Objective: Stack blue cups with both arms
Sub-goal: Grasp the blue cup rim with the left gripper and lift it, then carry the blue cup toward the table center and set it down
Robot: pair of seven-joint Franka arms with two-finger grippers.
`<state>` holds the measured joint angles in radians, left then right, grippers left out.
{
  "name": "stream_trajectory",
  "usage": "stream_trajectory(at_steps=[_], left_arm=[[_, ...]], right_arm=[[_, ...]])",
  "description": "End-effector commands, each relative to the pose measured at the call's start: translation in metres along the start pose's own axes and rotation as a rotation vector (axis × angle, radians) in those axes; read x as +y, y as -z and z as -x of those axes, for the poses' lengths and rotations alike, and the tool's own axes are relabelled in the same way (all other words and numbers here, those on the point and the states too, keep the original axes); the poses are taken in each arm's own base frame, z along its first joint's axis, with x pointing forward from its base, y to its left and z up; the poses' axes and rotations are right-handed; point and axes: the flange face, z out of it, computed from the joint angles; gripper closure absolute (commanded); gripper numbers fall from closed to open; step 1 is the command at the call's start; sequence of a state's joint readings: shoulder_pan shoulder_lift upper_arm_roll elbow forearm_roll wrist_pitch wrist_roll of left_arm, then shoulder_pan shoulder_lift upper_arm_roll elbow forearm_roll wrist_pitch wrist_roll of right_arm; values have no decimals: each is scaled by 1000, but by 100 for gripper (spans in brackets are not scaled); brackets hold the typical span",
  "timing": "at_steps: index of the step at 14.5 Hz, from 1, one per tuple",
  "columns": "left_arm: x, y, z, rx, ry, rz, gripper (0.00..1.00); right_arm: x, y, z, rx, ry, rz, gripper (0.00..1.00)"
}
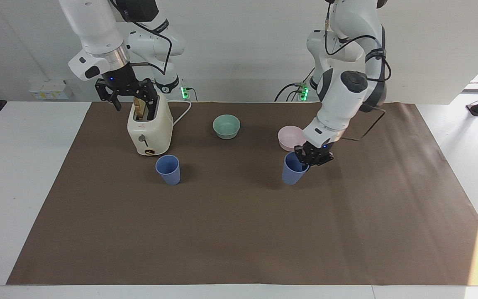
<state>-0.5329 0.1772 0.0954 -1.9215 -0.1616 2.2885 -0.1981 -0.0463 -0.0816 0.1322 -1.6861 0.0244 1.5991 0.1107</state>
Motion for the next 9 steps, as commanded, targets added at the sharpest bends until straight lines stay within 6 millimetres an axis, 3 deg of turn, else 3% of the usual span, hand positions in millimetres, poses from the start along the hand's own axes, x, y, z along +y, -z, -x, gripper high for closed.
stream_trajectory(at_steps=[1,6,9], left_arm=[[35,-27,22,13,2,3,100],[50,-35,26,18,-10,9,100],[64,-57,34,-13,-36,-1,100]], right_arm=[[4,-1,6,10,18,2,0],[4,-2,9,10,18,3,0],[4,-2,9,12,16,3,0]])
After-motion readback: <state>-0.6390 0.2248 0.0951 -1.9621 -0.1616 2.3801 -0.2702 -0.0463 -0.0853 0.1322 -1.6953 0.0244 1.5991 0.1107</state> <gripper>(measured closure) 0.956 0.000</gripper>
